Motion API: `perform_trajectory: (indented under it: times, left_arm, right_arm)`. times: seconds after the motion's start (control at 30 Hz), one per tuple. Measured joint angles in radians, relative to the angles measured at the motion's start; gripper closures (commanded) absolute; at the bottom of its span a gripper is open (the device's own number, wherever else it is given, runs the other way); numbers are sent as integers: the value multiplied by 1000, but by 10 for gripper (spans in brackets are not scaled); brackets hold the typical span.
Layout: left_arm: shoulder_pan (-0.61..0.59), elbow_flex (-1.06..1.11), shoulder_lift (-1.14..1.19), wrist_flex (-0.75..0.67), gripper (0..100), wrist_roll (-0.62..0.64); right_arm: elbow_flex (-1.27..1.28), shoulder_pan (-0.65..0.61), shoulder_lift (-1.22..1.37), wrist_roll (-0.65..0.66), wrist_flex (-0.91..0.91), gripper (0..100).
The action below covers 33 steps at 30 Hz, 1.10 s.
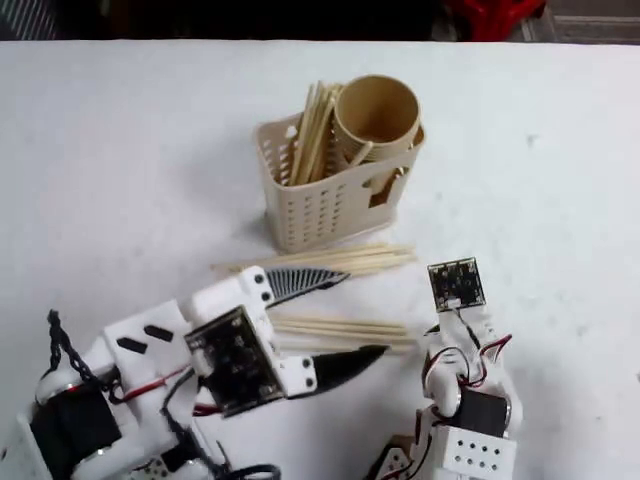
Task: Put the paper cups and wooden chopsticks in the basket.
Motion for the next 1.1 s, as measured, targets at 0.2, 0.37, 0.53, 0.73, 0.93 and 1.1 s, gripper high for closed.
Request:
perform_trajectory:
  times: [0.2,0.37,0.53,0.73,0.93,1.1]
  left_arm:
    - [-157,212,15,-84,740,-35]
    - [-252,367,14,-143,740,-63]
    - [-259,446,14,-149,740,-63]
    - [-265,535,14,-219,740,-48]
    - [-265,592,15,-250,740,-32]
    - [-265,600,15,-253,740,-32]
  right_arm:
    - [0,0,0,0,0,981]
    - [0,0,0,0,0,981]
    - [0,0,0,0,0,981]
    - [0,0,0,0,0,981]
    - [0,0,0,0,0,981]
    - [0,0,0,0,0,981]
